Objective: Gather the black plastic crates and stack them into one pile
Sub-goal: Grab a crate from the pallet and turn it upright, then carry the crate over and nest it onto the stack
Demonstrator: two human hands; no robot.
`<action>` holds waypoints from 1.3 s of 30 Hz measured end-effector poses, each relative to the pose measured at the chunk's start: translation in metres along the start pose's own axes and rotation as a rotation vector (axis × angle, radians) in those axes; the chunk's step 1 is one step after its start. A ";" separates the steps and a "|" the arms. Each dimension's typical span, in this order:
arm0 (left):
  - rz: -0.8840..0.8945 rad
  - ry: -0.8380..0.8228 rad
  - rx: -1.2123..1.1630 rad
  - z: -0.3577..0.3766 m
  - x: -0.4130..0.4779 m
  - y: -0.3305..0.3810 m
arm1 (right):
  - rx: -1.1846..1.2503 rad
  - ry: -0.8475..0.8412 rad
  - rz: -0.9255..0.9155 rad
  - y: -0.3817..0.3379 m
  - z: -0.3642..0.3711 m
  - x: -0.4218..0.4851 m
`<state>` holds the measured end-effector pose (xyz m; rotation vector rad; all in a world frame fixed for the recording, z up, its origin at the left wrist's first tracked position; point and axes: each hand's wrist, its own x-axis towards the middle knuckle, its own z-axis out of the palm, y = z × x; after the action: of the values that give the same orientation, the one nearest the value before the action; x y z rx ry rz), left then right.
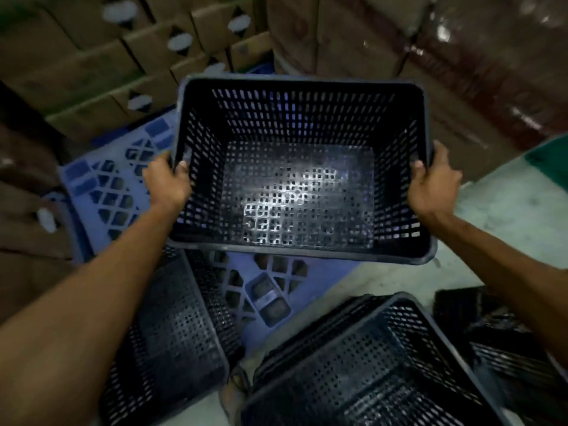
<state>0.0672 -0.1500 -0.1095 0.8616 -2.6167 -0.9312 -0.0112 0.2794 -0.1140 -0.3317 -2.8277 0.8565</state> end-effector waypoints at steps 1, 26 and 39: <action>0.003 0.031 -0.025 -0.026 -0.016 0.019 | 0.024 0.006 -0.039 -0.008 -0.027 0.003; -0.541 0.268 0.038 -0.165 -0.590 0.065 | 0.055 -0.431 -0.399 0.130 -0.291 -0.210; -0.616 0.199 -0.057 -0.102 -0.640 0.013 | -0.036 -0.537 -0.338 0.194 -0.265 -0.236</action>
<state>0.6134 0.1914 -0.0358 1.6957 -2.1678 -0.9787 0.3063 0.5147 -0.0282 0.4316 -3.2334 0.9281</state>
